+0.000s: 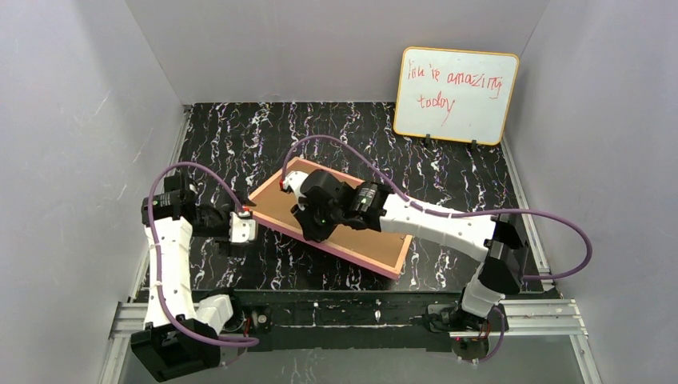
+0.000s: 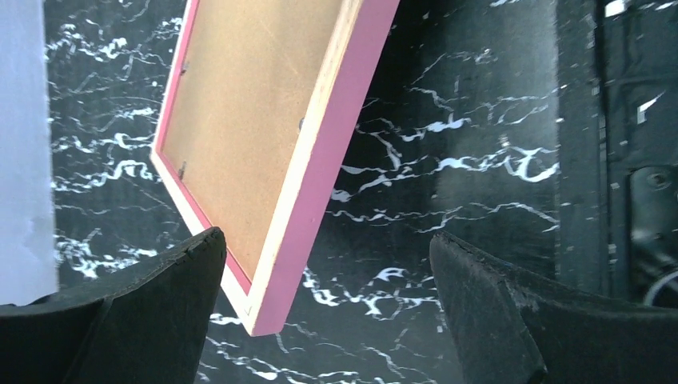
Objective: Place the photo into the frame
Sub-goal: Turn over the photo frame at the center of the board.
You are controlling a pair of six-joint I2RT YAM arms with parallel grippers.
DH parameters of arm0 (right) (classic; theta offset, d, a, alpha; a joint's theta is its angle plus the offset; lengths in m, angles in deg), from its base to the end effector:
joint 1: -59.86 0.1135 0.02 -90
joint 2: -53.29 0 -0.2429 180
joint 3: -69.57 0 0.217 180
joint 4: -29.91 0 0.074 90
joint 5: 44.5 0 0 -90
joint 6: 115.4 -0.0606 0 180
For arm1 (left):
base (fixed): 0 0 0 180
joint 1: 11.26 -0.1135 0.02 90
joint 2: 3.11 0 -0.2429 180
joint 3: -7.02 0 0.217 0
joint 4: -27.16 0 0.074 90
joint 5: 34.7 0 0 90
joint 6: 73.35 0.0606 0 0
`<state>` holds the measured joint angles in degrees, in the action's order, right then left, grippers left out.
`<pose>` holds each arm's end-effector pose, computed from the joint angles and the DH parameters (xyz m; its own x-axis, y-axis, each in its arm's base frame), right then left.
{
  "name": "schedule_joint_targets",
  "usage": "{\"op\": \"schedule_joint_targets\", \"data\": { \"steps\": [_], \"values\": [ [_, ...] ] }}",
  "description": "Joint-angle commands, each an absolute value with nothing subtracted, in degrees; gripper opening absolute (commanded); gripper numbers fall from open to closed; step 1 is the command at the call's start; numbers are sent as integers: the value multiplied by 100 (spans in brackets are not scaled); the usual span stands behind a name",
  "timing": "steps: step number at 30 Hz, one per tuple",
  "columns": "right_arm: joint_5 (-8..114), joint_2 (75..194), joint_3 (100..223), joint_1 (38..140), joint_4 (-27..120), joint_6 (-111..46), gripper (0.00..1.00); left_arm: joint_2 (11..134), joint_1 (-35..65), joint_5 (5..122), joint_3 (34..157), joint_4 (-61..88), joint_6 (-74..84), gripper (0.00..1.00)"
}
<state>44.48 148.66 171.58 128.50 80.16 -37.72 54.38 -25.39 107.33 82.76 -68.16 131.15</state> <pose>0.1306 0.3309 0.2876 -0.4431 -0.5473 -0.7100 -0.8515 0.5046 0.1425 0.1285 -0.0169 0.2778 0.4109 0.6808 -0.6064 0.8514 -0.0488 0.5222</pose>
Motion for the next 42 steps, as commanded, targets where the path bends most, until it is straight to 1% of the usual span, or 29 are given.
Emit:
{"op": "schedule_joint_targets", "data": {
  "steps": [1, 3, 5, 8, 11, 16, 17, 18, 19, 20, 21, 22, 23, 26, 28, 31, 32, 38, 40, 42],
  "values": [
    [5014, 14465, 17675, 12572, 7865, -3910, 1, 5446, -2447, 10959, 8128, -6250, 14691, 96],
    [5162, 14481, 17757, 12450, 7886, -3924, 1, 5434, -2310, 10815, 7997, -5892, 14944, 94],
    [5275, 14531, 17893, 12364, 7928, -3944, 1, 5405, -2130, 10775, 7858, -5356, 14879, 91],
    [5367, 14619, 18063, 12255, 8016, -3931, 1, 5397, -1801, 10709, 7720, -4401, 14403, 82],
    [5481, 14674, 18197, 12106, 8063, -3950, 1, 5516, -1472, 10375, 7600, -3936, 14529, 74],
    [5496, 14774, 18484, 11930, 8297, -3906, 1, 5659, -1109, 10298, 7605, -3184, 14120, 49],
    [5468, 14777, 18531, 11903, 8343, -3883, 4, 5688, -983, 10235, 7620, -3097, 14055, 46],
    [5451, 14769, 18562, 11868, 8382, -3862, 7, 5730, -934, 10164, 7652, -3037, 14018, 42],
    [5446, 14756, 18578, 11820, 8415, -3840, 14, 5787, -909, 10125, 7702, -3007, 13946, 38],
    [5428, 14745, 18609, 11789, 8465, -3803, 25, 5855, -896, 10115, 7780, -2976, 13809, 34],
    [5389, 14730, 18639, 11763, 8526, -3757, 39, 5911, -877, 10117, 7867, -2956, 13615, 28],
    [5334, 14721, 18676, 11758, 8605, -3696, 50, 5967, -865, 10125, 7972, -2954, 13426, 25],
    [5294, 14709, 18712, 11760, 8695, -3605, 57, 6006, -851, 10120, 8058, -2958, 13235, 22],
    [5144, 14643, 18761, 11760, 8982, -3387, 73, 6043, -831, 10139, 8192, -2959, 12889, 22],
    [5143, 14588, 18756, 11760, 9169, -3245, 80, 6056, -831, 10172, 8267, -2995, 12711, 21],
    [5182, 14457, 18645, 11809, 9382, -3038, 95, 6180, -827, 10217, 8516, -3303, 12605, 20],
    [5138, 14426, 18593, 11853, 9443, -2952, 98, 6235, -820, 10230, 8604, -3434, 12600, 20],
    [4598, 14411, 18608, 12185, 9807, -2565, 99, 6415, -810, 10185, 8834, -3797, 12468, 19],
    [4378, 14414, 18608, 12269, 9821, -2549, 98, 6450, -805, 10174, 8875, -3820, 12379, 18],
    [4190, 14468, 18629, 12366, 9887, -2342, 94, 6501, -810, 10161, 8935, -3825, 12252, 18]
  ]
}}
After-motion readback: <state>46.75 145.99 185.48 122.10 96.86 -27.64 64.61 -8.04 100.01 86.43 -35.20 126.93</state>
